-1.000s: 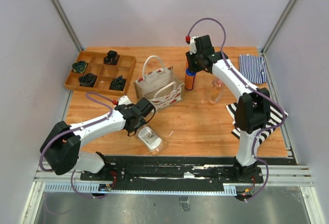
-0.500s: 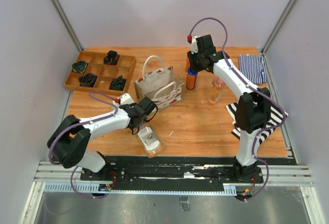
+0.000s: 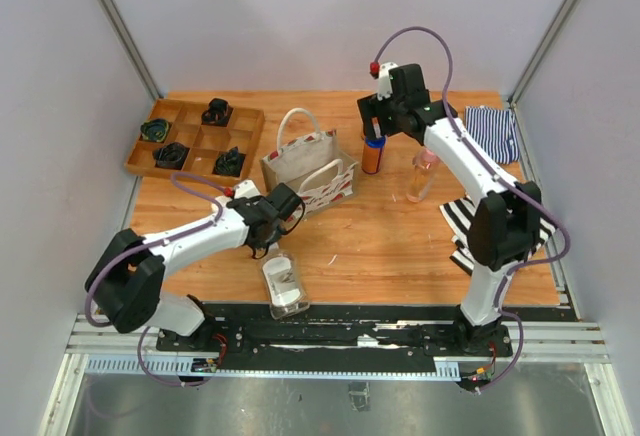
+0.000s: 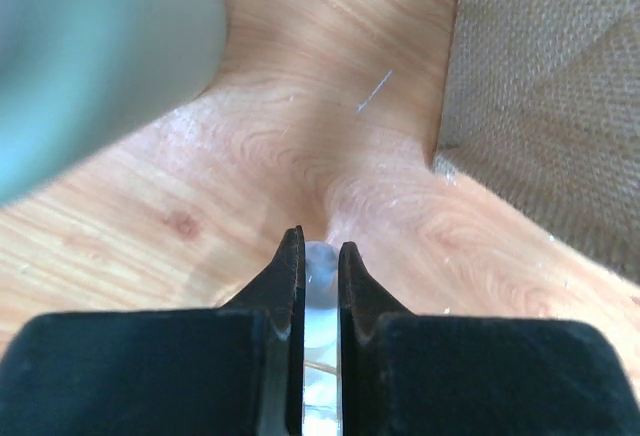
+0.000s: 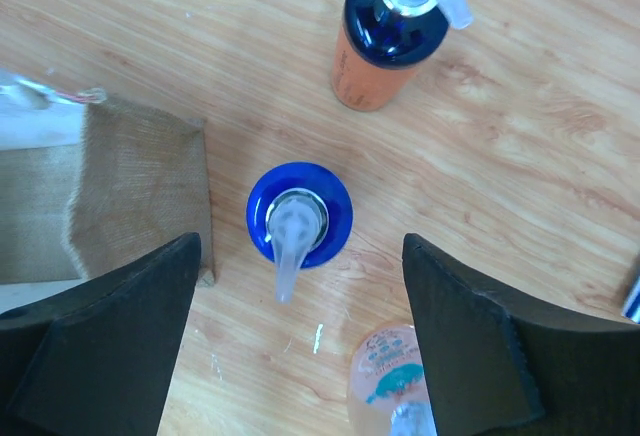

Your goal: Take the personal care products out of the canvas bag

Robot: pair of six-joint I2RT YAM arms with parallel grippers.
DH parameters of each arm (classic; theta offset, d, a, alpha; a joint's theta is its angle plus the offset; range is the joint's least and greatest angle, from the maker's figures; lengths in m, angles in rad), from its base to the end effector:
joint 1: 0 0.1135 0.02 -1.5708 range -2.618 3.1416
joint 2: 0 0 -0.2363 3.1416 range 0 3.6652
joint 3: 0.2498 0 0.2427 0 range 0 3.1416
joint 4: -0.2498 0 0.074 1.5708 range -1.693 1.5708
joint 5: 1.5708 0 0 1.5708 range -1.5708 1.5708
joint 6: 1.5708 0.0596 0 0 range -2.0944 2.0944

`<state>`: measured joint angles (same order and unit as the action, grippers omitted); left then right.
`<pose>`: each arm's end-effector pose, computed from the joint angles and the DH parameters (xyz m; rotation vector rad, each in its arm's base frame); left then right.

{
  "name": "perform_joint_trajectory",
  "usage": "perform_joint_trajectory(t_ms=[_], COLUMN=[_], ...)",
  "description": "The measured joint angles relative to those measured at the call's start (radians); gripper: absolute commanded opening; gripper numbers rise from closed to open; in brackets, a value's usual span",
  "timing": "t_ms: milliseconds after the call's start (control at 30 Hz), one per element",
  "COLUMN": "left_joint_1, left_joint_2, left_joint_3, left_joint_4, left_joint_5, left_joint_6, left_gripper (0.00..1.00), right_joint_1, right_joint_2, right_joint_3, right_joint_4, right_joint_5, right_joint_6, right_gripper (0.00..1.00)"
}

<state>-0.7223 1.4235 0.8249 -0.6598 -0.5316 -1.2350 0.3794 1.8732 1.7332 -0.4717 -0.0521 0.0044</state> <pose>0.2090 -0.1439 0.1450 -0.7468 2.4210 0.0539 0.4084 0.1662 0.2890 -0.4383 2.1505 0.2738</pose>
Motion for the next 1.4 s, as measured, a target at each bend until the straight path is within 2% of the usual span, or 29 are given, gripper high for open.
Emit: perform_joint_trajectory(t_ms=[200,400,600,900,1400], left_joint_1=[0.000,0.000,-0.010,-0.014,-0.014], left_joint_2=[-0.126,-0.239,-0.323,-0.405,-0.455], left_joint_3=[0.072,0.150,0.155,0.076,0.050], left_joint_4=[-0.095,-0.113,-0.039,0.098,0.151], left_joint_5=[0.038,0.031,0.010,-0.063,-0.105], left_joint_6=[0.048,0.104,0.196,0.319,0.402], left_gripper=[0.01,0.01,0.00,0.00,0.01], right_joint_1=[0.000,0.000,0.000,0.000,0.001], right_joint_2=[-0.177,-0.290,-0.299,-0.299,-0.299], right_joint_3=[-0.056,-0.094,-0.137,-0.152,-0.155], right_joint_4=[0.036,0.074,0.078,0.078,0.078], right_joint_5=[0.012,0.012,0.012,0.012,0.011], right_joint_6=[-0.002,-0.003,-0.002,-0.001,0.008], right_gripper=[0.82,0.82,0.82,0.82,0.81])
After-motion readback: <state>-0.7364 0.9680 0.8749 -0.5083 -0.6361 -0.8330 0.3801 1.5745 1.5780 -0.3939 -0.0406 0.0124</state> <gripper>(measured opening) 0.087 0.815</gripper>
